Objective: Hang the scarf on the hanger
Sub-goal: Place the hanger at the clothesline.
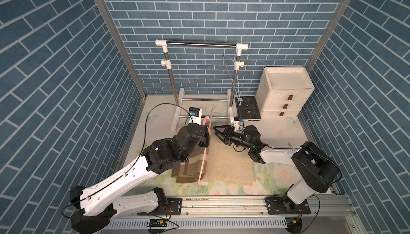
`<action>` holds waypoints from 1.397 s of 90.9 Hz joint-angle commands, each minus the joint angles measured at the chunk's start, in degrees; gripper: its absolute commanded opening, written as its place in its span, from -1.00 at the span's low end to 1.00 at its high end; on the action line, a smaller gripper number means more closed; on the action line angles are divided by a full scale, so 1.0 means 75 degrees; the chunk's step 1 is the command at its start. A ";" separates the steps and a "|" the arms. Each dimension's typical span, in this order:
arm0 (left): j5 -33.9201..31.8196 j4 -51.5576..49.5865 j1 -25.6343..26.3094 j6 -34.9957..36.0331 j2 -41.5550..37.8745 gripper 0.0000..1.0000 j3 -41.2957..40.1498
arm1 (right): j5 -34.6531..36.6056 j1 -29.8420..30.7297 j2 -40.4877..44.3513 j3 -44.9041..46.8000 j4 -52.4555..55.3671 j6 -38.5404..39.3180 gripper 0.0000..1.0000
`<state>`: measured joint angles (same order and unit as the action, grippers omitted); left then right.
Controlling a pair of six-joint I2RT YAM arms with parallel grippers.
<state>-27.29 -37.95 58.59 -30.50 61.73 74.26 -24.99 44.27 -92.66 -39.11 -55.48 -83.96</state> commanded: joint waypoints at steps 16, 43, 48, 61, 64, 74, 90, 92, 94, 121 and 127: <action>0.0205 -0.0035 -0.0225 0.0955 0.0705 -1.00 0.1171 | 0.0307 -0.0047 0.0444 -0.0941 0.0564 0.0223 0.43; 0.0349 0.0077 -0.0413 0.1155 0.0900 -1.00 0.1515 | 0.0833 -0.0355 0.1367 -0.0761 0.1303 0.0335 0.43; 0.0381 0.0038 -0.0439 0.1199 0.0955 -1.00 0.1651 | 0.0835 -0.0360 0.1417 -0.0871 0.1353 0.0378 0.46; 0.0514 -0.0039 -0.0470 0.1371 0.1143 -1.00 0.2036 | 0.0691 -0.0345 0.1218 -0.1322 0.1470 0.0458 0.51; 0.0528 -0.0058 -0.0465 0.1392 0.1192 -1.00 0.2116 | 0.0680 -0.0332 0.1159 -0.1397 0.1502 0.0435 0.52; 0.0604 -0.0012 -0.0471 0.1452 0.1267 -1.00 0.2235 | 0.0697 -0.0286 0.0947 -0.1641 0.1588 0.0411 0.51; 0.0671 0.0109 -0.0476 0.1465 0.1284 -1.00 0.2198 | 0.0607 -0.0090 0.0560 -0.2115 0.1553 0.0276 0.33; 0.0661 0.0117 -0.0485 0.1465 0.1284 -1.00 0.2197 | 0.0589 -0.0058 0.0518 -0.2152 0.1554 0.0242 0.27; 0.0650 0.0116 -0.0487 0.1465 0.1287 -1.00 0.2185 | 0.0569 -0.0032 0.0484 -0.2190 0.1554 0.0216 0.22; 0.0771 0.0154 -0.0569 0.1465 0.1013 -0.89 0.1840 | 0.0773 -0.0059 0.0613 -0.2072 0.1547 -0.0008 -0.79; 0.1022 0.0164 -0.0569 0.1474 0.0769 -0.59 0.1503 | 0.0833 -0.0112 0.0682 -0.2093 0.1548 -0.0056 -0.89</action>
<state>-21.28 -40.05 54.83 -19.86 71.20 87.66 -19.49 43.81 -88.84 -54.11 -43.53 -88.31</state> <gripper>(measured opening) 0.138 0.197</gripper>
